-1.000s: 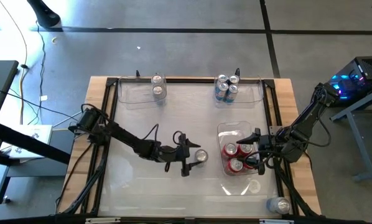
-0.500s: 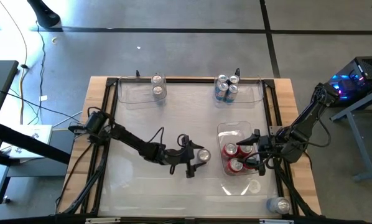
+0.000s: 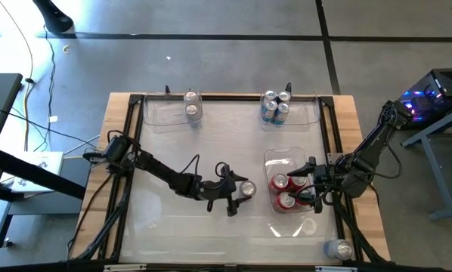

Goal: Sort soda cans
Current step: Put the top white soda can into the top left transparent bin, then put the white soda can into the top left transparent bin

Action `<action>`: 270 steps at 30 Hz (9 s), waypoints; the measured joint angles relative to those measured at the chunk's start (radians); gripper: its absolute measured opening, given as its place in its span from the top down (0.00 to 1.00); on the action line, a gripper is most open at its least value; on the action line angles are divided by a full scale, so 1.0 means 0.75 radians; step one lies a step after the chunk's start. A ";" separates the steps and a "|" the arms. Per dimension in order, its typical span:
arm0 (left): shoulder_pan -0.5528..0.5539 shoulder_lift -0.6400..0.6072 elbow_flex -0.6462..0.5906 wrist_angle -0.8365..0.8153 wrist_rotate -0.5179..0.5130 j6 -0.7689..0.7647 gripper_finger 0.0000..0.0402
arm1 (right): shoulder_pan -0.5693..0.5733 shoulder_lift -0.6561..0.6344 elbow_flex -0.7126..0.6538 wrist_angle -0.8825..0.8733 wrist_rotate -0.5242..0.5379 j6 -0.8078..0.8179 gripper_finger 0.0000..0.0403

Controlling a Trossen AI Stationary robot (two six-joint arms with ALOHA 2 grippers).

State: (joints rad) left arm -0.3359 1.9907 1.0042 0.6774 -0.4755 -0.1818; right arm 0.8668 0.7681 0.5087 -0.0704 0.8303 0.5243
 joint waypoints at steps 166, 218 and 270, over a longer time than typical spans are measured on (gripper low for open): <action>-0.129 -0.702 -0.564 0.112 -0.806 0.154 0.18 | 0.498 1.247 1.002 -1.356 -1.374 1.305 0.21; -0.531 -0.707 -0.403 -0.049 -1.351 0.104 0.18 | -0.742 2.010 2.128 -1.801 -1.036 -0.484 0.16; 0.092 -0.309 0.403 -1.154 0.575 0.568 0.15 | -0.194 0.601 0.569 -0.611 -0.227 0.122 0.05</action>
State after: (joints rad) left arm -0.2669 1.7588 1.3062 -0.1881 -0.0446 0.2446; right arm 0.7216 1.2186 0.9357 -0.5289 0.6597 0.6156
